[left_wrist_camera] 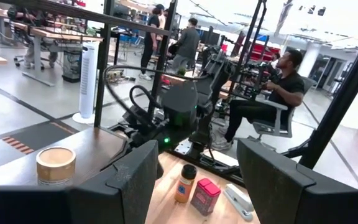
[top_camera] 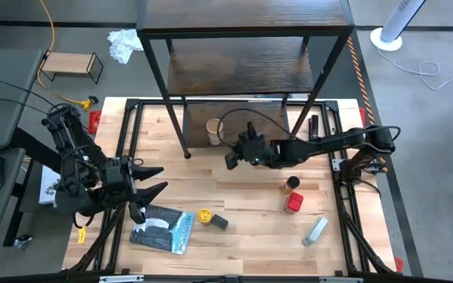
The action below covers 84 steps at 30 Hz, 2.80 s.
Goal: Shelf spices
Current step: Put the gold seasoning bottle on the shelf, then put the yellow seasoning bottle on the shelf
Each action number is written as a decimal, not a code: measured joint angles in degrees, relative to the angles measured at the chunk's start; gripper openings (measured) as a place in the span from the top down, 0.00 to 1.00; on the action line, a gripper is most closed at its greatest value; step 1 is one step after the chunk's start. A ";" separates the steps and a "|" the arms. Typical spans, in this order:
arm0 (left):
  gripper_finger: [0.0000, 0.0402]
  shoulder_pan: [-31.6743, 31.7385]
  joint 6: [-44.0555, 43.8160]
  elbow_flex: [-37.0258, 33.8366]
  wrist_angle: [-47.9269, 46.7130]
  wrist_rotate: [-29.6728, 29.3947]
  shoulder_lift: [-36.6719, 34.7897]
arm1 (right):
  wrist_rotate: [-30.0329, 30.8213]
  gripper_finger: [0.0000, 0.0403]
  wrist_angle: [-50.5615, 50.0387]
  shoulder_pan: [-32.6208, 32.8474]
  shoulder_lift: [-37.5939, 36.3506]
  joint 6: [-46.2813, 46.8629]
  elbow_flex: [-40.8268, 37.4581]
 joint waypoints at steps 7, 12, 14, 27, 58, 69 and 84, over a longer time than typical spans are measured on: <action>0.46 -0.02 0.00 0.00 0.01 0.02 0.00 | -0.62 1.00 3.95 -1.52 3.78 3.72 0.00; 0.46 0.00 0.13 0.00 -0.02 0.00 0.02 | -1.83 1.00 7.94 -1.77 5.79 3.08 0.00; 0.46 0.00 0.51 0.00 -0.16 -0.07 0.04 | -0.97 1.00 8.03 -2.12 5.84 3.48 0.00; 0.46 0.07 -0.39 0.03 -0.61 -0.57 0.09 | -6.62 1.00 26.93 -6.05 8.44 1.51 -0.02; 0.46 0.90 -0.55 0.04 -1.92 -0.57 0.28 | -6.59 1.00 30.86 -8.08 11.87 3.68 -0.02; 0.46 0.91 -0.53 0.04 -2.70 -0.45 0.56 | -20.00 1.00 26.75 -5.51 5.01 -4.77 -0.02; 0.46 13.05 -20.99 0.01 -23.11 26.69 6.69 | -8.34 1.00 -22.12 22.64 -22.25 0.82 0.04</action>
